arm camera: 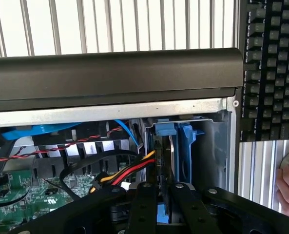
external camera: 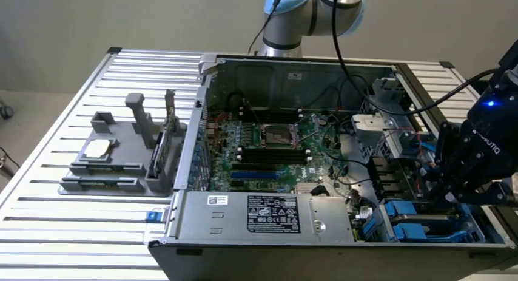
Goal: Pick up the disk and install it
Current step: 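Insert the first disk wire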
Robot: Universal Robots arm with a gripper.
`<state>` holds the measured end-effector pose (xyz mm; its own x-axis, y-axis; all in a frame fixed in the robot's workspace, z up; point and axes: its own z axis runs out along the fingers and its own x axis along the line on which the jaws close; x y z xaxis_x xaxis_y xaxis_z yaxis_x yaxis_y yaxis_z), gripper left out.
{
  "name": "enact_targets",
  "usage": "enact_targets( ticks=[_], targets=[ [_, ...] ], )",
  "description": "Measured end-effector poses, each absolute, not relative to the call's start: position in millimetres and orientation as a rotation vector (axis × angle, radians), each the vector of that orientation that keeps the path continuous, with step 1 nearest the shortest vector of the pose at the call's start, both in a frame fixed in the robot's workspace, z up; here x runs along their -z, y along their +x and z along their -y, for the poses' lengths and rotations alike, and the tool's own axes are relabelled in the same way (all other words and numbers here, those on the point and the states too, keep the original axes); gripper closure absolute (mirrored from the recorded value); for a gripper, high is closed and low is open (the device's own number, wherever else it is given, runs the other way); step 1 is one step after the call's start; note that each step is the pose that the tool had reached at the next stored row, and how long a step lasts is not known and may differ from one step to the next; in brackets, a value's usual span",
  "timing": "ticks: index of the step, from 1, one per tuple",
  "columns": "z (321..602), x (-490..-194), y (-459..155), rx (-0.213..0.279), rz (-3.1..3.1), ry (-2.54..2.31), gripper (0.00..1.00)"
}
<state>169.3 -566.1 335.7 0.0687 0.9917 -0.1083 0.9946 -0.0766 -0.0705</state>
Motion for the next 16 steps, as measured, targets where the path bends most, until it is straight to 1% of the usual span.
enact_targets(
  ticks=[16],
  targets=[
    [566.1, -335.9, 169.3, 0.211, -2.121, 2.281, 0.84]
  ],
)
